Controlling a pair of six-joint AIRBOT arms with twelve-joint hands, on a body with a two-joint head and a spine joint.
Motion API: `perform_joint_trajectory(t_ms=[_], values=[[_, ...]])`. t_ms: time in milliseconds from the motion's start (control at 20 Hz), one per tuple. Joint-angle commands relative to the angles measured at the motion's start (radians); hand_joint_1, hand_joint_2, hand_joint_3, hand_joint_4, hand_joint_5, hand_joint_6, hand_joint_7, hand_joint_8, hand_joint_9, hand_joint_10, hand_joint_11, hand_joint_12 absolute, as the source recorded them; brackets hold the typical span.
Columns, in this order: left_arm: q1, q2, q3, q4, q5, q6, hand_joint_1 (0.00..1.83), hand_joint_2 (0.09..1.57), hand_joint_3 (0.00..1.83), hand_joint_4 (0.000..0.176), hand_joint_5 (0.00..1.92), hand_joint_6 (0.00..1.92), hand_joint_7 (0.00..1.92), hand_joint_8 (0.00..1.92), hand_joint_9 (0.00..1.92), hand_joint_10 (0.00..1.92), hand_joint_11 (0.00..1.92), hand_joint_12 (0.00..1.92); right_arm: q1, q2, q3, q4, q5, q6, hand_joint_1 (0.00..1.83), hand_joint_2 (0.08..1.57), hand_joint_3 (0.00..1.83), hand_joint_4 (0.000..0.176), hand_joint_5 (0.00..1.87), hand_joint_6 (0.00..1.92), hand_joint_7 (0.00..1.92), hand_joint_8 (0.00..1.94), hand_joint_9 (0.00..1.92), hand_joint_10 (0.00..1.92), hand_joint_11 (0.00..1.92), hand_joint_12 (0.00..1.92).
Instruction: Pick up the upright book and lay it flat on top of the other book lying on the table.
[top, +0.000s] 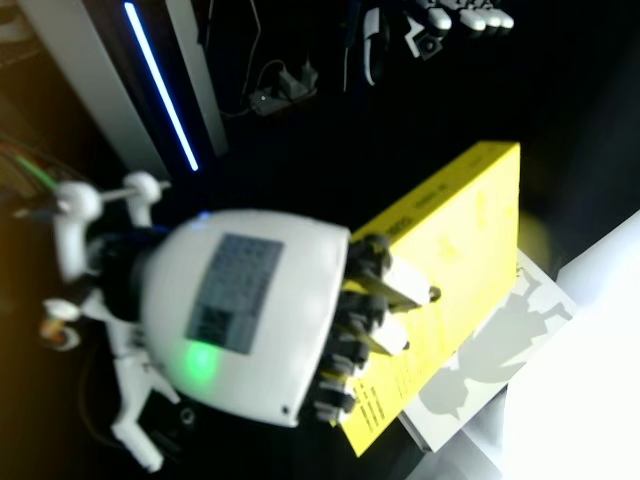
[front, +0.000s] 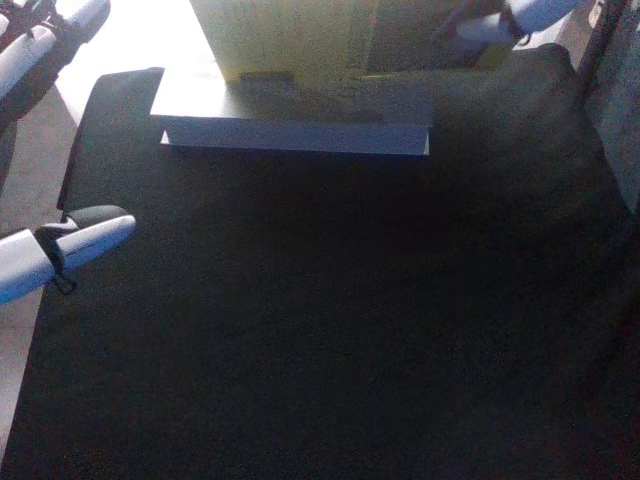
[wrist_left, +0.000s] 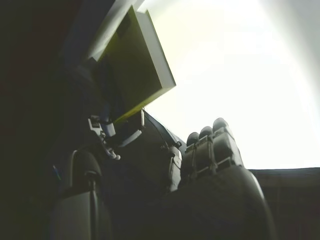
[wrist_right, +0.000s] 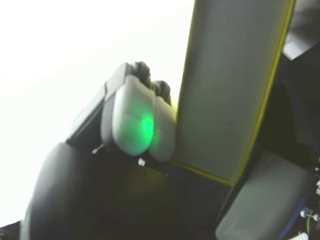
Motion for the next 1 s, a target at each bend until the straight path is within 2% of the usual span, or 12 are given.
perform_joint_trajectory(t_ms=[0, 100, 250, 350, 400, 450, 500, 550, 600, 650, 850, 950], values=[[-0.009, -0.002, 0.002, 0.014, -0.121, -0.002, 0.68, 1.05, 0.01, 0.175, 0.00, 0.00, 0.00, 0.00, 0.00, 0.00, 0.00, 0.00, -0.002, 0.004, 0.007, 0.008, 0.085, -0.009, 1.58, 0.71, 0.94, 0.176, 1.32, 1.92, 1.49, 1.94, 1.63, 1.92, 1.61, 1.92], [-0.009, -0.002, 0.002, 0.014, -0.121, -0.002, 0.71, 1.06, 0.01, 0.176, 0.00, 0.00, 0.00, 0.00, 0.00, 0.00, 0.00, 0.00, -0.015, 0.000, 0.008, 0.010, 0.085, -0.008, 1.58, 0.71, 0.96, 0.176, 1.26, 1.92, 1.43, 1.94, 1.58, 1.92, 1.52, 1.92], [-0.009, -0.004, 0.005, 0.014, -0.120, -0.002, 0.68, 1.06, 0.01, 0.176, 0.00, 0.00, 0.00, 0.00, 0.00, 0.00, 0.00, 0.00, -0.017, -0.029, 0.024, 0.006, 0.085, -0.008, 1.59, 0.77, 0.87, 0.176, 1.30, 1.92, 1.47, 1.94, 1.61, 1.92, 1.57, 1.92], [-0.010, -0.007, 0.010, 0.018, -0.117, -0.005, 0.67, 1.06, 0.01, 0.176, 0.00, 0.00, 0.00, 0.00, 0.00, 0.00, 0.00, 0.00, -0.014, -0.051, 0.045, -0.005, 0.085, -0.008, 1.58, 0.76, 0.91, 0.176, 1.29, 1.92, 1.47, 1.94, 1.61, 1.92, 1.56, 1.92], [-0.013, -0.011, 0.013, 0.024, -0.115, -0.006, 0.68, 1.06, 0.00, 0.176, 0.00, 0.00, 0.00, 0.00, 0.00, 0.00, 0.00, 0.00, 0.001, -0.052, 0.051, -0.007, 0.085, -0.008, 1.60, 0.69, 1.04, 0.176, 1.28, 1.92, 1.45, 1.94, 1.59, 1.92, 1.58, 1.92], [-0.016, -0.014, 0.015, 0.028, -0.114, -0.006, 0.65, 1.06, 0.00, 0.176, 0.00, 0.00, 0.00, 0.00, 0.00, 0.00, 0.00, 0.00, 0.009, -0.052, 0.051, -0.008, 0.085, -0.009, 1.61, 0.67, 1.05, 0.176, 1.28, 1.92, 1.45, 1.94, 1.60, 1.92, 1.60, 1.92], [-0.017, -0.015, 0.016, 0.031, -0.114, -0.009, 0.61, 1.06, 0.00, 0.176, 0.00, 0.00, 0.00, 0.00, 0.00, 0.00, 0.00, 0.00, 0.015, -0.051, 0.053, -0.009, 0.085, -0.009, 1.46, 0.57, 1.46, 0.176, 1.22, 1.92, 1.10, 1.94, 1.53, 1.92, 1.53, 1.92], [-0.017, -0.015, 0.016, 0.033, -0.114, -0.011, 0.61, 1.06, 0.00, 0.176, 0.00, 0.00, 0.00, 0.00, 0.00, 0.00, 0.00, 0.00, 0.019, -0.051, 0.053, -0.009, 0.085, -0.009, 1.55, 0.62, 1.20, 0.176, 1.23, 1.92, 1.32, 1.94, 1.55, 1.92, 1.56, 1.92], [-0.019, -0.016, 0.018, 0.037, -0.113, -0.018, 0.61, 1.06, 0.00, 0.176, 0.00, 0.00, 0.00, 0.00, 0.00, 0.00, 0.00, 0.00, 0.026, -0.049, 0.054, -0.009, 0.084, -0.009, 1.55, 0.62, 1.20, 0.176, 1.23, 1.92, 1.32, 1.94, 1.55, 1.92, 1.56, 1.92], [-0.022, -0.018, 0.020, 0.042, -0.111, -0.019, 0.58, 1.07, 0.01, 0.176, 0.00, 0.00, 0.00, 0.00, 0.00, 0.00, 0.00, 0.00, 0.034, -0.049, 0.058, -0.012, 0.079, -0.009, 1.59, 0.68, 1.04, 0.176, 1.21, 1.92, 1.40, 1.94, 1.56, 1.92, 1.57, 1.92], [-0.030, -0.024, 0.025, 0.054, -0.110, -0.026, 0.57, 1.08, 0.01, 0.176, 0.00, 0.00, 0.00, 0.00, 0.00, 0.00, 0.00, 0.00, 0.058, -0.052, 0.093, -0.019, 0.031, -0.009, 1.58, 0.70, 0.99, 0.176, 1.22, 1.92, 1.38, 1.94, 1.52, 1.92, 1.51, 1.92], [-0.030, -0.024, 0.026, 0.056, -0.107, -0.029, 0.66, 1.09, 0.01, 0.176, 0.00, 0.00, 0.00, 0.00, 0.00, 0.00, 0.00, 0.00, 0.061, -0.052, 0.095, -0.019, 0.026, -0.009, 1.58, 0.70, 0.96, 0.176, 1.23, 1.92, 1.41, 1.94, 1.53, 1.92, 1.51, 1.92]])
